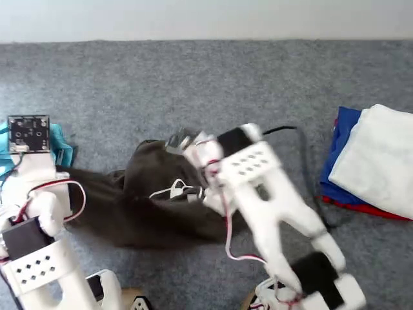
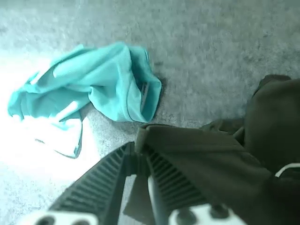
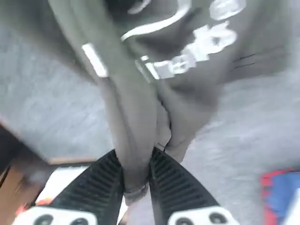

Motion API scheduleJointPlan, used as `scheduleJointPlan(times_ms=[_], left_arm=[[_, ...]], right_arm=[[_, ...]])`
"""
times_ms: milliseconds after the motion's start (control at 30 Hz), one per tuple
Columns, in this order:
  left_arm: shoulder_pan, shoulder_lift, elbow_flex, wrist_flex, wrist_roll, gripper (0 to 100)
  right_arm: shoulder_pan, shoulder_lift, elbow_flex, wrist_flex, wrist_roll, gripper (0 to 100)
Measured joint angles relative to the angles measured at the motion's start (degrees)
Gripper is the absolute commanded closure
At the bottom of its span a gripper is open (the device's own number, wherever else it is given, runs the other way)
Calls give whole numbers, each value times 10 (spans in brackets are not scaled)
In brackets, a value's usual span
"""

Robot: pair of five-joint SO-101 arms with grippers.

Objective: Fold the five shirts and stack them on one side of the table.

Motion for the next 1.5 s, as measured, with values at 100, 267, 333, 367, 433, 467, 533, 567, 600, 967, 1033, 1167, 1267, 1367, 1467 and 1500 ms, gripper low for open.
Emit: scheduleJointPlan(times_ms=[100,267,333,367,433,467,533,567,600,967,1033,1167,1267,1367,1467,1500], left_arm=[[24,0,-54,-8,1,985],[84,0,-150,-11,-2,986],[109,0,-189,-26,-2,986],[120,0,-208,-36,-2,986],[141,0,-242,-66,-2,986],[148,0,-256,-83,-2,986],[156,0,-284,-117,-2,986],[159,0,-298,-132,-3,986],[160,0,-313,-144,-5,986],[163,-5,-418,-209,-136,987],[164,-5,-433,-225,-140,987],[164,-5,-472,-262,-168,987],[164,-6,-499,-294,-198,987],[164,-6,-512,-323,-227,987],[164,-6,-521,-357,-248,987],[164,-6,-523,-373,-258,987]], right_arm=[[41,-61,-56,0,26,989],[122,-118,-186,0,89,989],[158,-126,-246,0,113,989],[176,-127,-278,0,126,989],[208,-133,-331,-3,149,989],[225,-135,-355,-6,160,989],[248,-135,-395,-21,178,989],[257,-135,-410,-31,181,989],[267,-135,-424,-41,184,989],[344,-135,-582,-90,185,989],[352,-136,-618,-90,185,989],[375,-151,-687,-90,185,989],[404,-156,-728,-90,185,989],[431,-156,-755,-90,185,989],[450,-156,-779,-90,187,989],[457,-156,-782,-90,187,989]])
